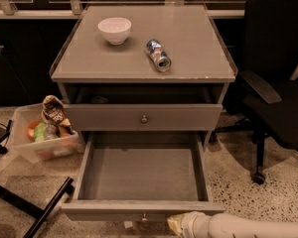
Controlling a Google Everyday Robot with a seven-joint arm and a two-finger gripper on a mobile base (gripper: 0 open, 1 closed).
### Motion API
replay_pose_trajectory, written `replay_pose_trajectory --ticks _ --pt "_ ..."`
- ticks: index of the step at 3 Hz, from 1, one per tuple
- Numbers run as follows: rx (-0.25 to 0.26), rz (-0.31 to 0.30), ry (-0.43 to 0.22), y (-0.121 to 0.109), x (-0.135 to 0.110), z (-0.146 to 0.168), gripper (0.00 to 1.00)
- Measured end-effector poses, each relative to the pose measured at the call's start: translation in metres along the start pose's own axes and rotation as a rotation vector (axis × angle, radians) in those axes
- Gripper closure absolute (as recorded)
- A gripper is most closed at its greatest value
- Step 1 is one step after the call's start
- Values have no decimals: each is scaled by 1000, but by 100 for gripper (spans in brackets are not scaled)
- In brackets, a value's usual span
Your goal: Close middle drawer
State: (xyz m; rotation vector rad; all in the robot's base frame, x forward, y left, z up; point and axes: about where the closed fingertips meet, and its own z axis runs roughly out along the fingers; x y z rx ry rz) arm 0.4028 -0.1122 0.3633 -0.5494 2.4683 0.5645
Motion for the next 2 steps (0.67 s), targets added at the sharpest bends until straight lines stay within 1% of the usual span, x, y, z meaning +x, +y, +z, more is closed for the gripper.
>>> replay_pose_trajectory --ticks 1,2 --pt "-40 -33 -65 7 -10 6 100" --pt "-40 -33 -65 9 -8 6 100"
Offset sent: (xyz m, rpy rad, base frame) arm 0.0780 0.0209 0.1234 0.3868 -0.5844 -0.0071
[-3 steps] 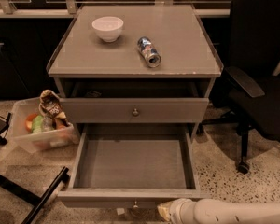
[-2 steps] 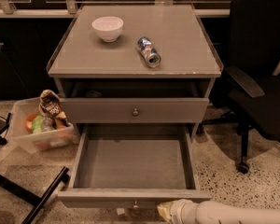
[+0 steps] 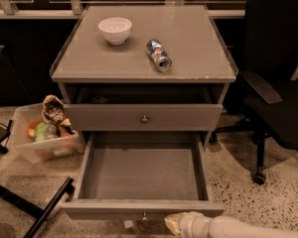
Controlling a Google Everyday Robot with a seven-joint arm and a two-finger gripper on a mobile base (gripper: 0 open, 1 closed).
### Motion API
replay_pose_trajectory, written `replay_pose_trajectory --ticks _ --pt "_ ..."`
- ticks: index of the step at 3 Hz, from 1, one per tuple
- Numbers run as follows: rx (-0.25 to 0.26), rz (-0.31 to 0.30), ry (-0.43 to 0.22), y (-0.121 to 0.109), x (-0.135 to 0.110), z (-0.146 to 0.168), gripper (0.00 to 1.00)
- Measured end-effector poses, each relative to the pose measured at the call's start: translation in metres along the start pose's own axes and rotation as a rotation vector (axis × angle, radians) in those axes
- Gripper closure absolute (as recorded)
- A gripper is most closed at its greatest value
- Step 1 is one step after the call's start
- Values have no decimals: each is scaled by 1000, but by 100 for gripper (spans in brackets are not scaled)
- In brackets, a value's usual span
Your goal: Close middle drawer
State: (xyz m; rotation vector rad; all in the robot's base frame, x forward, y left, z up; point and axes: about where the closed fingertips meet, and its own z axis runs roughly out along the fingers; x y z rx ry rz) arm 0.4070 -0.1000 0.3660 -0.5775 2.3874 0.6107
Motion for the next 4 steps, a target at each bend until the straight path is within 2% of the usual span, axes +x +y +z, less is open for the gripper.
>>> replay_pose_trajectory --ticks 2,4 --pt "-26 -28 -52 7 -11 2 100" --pt "-25 -31 -98 7 -25 -1 100"
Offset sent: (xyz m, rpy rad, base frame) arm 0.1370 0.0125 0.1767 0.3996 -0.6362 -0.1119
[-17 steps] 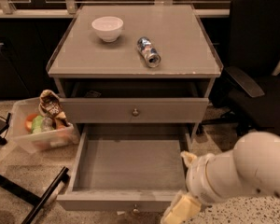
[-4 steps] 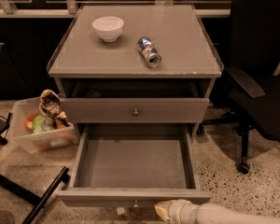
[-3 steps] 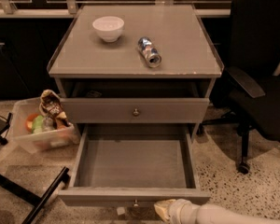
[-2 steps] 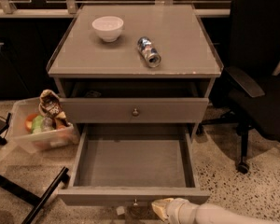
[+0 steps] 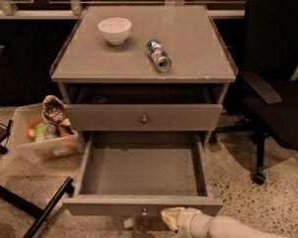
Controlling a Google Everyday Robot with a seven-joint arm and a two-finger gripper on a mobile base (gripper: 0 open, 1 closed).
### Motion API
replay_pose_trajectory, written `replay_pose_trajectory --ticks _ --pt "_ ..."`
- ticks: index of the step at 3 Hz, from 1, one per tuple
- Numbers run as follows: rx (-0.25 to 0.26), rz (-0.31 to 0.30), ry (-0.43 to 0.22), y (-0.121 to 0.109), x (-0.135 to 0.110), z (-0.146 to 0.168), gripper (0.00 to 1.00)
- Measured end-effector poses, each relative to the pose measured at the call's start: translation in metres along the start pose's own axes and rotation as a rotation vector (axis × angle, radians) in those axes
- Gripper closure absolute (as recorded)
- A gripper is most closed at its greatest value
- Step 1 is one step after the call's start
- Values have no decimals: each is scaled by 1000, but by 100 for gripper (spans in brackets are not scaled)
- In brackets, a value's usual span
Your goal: Close middle drawer
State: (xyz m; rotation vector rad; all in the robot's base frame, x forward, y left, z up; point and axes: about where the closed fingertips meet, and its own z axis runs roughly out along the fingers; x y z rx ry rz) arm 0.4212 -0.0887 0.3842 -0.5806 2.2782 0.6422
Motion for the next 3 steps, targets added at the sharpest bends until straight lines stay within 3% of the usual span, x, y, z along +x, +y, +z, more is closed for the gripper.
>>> replay_pose_trajectory --ticks 1,3 --pt "3 -3 -29 -2 -11 -1 100" --pt "3 -19 -73 -3 -29 -3 58"
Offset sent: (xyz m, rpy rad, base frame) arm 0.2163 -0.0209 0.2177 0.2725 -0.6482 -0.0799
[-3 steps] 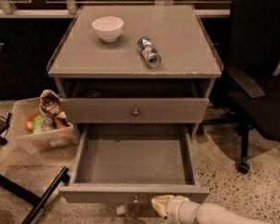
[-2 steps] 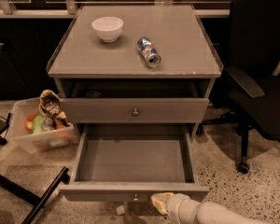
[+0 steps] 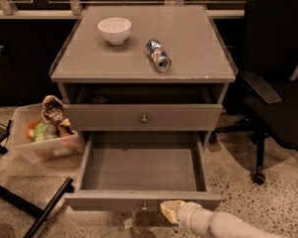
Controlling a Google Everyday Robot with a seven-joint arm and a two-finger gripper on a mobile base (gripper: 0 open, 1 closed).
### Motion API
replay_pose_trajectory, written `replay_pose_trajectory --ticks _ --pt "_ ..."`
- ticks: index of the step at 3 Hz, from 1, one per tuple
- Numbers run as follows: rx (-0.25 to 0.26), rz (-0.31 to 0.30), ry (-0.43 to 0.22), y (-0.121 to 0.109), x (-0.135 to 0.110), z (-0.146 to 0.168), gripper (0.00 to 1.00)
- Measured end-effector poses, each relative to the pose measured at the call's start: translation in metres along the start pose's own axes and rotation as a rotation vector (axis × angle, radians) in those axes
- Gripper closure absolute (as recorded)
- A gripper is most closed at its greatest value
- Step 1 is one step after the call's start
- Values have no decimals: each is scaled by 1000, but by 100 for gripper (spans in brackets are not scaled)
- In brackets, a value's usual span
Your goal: Close middle drawer
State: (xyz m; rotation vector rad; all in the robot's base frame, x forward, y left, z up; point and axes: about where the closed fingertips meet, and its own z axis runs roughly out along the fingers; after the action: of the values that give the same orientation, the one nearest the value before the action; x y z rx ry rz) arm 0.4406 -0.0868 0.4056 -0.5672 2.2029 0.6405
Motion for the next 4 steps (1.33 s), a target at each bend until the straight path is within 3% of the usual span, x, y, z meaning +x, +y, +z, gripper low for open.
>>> replay_pose_trajectory --ticks 2,3,4 --pt "-2 -33 -56 -5 -32 3 12" --pt "-2 -34 -56 -2 -30 2 0" --pt "-4 -63 -73 0 -55 9 0"
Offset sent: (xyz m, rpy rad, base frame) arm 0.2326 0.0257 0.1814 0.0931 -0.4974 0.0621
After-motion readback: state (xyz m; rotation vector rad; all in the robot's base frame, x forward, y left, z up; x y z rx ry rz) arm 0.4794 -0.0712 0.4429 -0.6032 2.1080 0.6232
